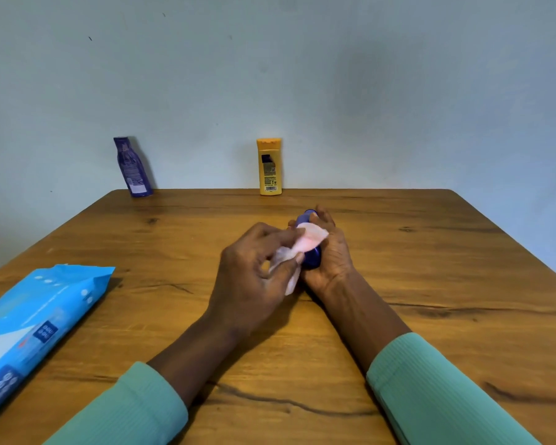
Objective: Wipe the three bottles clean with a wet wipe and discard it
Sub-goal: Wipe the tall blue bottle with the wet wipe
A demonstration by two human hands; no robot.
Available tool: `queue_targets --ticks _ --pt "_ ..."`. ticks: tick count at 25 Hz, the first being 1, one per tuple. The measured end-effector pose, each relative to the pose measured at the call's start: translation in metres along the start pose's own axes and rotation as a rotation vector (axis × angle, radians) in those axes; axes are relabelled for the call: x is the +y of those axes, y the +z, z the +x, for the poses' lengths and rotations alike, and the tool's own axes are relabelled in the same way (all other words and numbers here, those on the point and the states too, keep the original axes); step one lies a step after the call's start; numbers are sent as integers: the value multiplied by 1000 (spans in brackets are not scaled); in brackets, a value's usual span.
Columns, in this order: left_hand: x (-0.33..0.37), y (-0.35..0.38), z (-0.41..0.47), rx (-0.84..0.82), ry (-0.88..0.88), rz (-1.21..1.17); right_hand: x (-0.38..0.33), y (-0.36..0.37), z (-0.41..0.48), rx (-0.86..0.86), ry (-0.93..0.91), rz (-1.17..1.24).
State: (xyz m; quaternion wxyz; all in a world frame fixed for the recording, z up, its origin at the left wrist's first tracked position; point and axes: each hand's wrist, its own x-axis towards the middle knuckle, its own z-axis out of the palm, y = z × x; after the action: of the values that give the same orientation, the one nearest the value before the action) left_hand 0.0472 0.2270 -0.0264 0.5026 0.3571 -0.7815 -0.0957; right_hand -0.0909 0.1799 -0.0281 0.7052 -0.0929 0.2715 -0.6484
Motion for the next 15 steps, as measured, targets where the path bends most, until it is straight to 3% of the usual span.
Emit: queue_targets --ticks 4,7,11,13,15 --pt "0 5 1 -123 161 191 -1 3 -1 38 -45 37" --pt "-11 -4 8 22 66 230 3 3 5 29 -107 -74" --pt "-9 -4 -1 -107 109 259 4 3 2 -37 -175 -186" --pt "-10 -2 4 -58 17 206 5 5 -3 -108 -207 -300" --pt "-17 -6 15 91 -147 86 11 4 -3 -193 -272 -505"
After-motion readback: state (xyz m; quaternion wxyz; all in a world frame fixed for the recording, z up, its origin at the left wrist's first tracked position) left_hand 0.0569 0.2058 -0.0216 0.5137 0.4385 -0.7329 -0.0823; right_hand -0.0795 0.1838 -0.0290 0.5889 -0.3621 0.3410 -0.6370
